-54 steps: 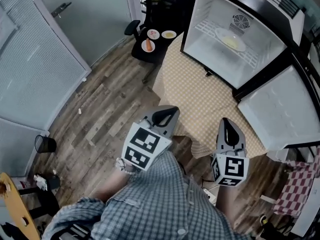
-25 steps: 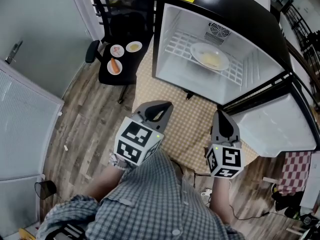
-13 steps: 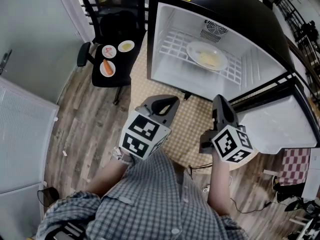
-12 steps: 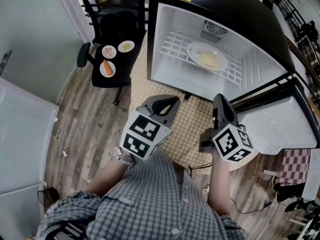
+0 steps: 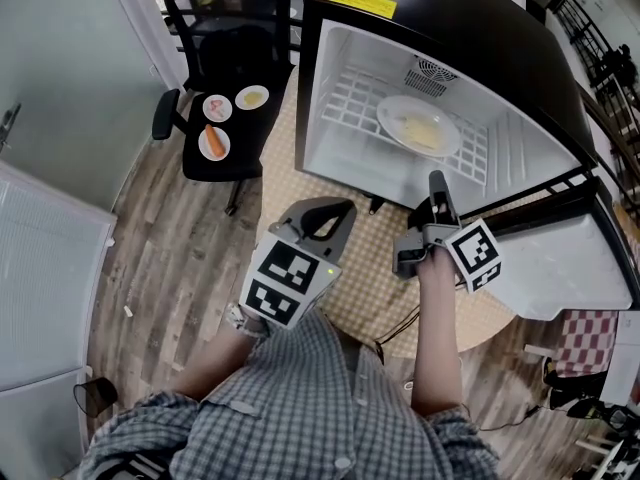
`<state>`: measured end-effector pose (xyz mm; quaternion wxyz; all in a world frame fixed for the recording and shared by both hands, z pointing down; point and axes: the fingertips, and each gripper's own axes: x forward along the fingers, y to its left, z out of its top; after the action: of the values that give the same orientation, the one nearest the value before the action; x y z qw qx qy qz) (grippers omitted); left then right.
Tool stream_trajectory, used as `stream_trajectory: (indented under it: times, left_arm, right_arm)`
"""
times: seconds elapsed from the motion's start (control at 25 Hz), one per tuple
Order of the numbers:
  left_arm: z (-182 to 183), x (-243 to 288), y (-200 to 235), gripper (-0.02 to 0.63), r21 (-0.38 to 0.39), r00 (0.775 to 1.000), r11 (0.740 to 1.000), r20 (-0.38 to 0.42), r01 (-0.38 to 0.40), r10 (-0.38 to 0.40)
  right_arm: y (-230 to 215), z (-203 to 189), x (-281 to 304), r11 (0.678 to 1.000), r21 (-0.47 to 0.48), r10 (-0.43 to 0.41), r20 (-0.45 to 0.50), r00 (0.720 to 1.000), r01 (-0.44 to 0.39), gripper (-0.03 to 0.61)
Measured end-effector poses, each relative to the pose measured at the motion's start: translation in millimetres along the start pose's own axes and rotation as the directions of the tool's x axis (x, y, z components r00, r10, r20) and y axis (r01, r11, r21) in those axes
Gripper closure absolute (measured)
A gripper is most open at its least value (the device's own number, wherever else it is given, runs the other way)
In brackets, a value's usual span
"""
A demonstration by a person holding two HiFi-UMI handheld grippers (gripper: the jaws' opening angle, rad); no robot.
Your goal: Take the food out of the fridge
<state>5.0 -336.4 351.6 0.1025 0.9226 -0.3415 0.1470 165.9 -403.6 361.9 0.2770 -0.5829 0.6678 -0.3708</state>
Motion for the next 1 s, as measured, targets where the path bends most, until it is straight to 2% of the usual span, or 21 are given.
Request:
stream_trajectory:
  times: [0.12,0.28,0.56,1.0]
  left_arm:
    - [-1.0,0.3,9.4,0.607,-0.020,1.000,0.999,0.005,-0.031,0.031]
    - [-3.0,-1.1,16.3,0.607,-0.027,0.999,0.998,0.001,-0.050,0.050]
    - [-7.8,-0.5,20.4,0.607,-0.041,0.998,0.997,-0.010,-0.064,0.063]
    - [-17.7,2.9,16.7,0.607,-0.051,0.997,0.996,-0.035,-0.070,0.068]
  right_arm:
    - [-8.1,0.2,11.7,0.998,0.061,-0.004,0.008,1.000,0.004,0.568]
    - [-6.9,-3.7,25.1,0.989,0.141,0.038,0.014,0.999,-0.040,0.568]
    - [-6.3,-9.9,38.0,0.973,0.224,0.055,0.021,0.998,-0.059,0.566]
    - [-11.3,-9.1,46.1,0.953,0.300,0.021,0.054,0.998,-0.036,0.540]
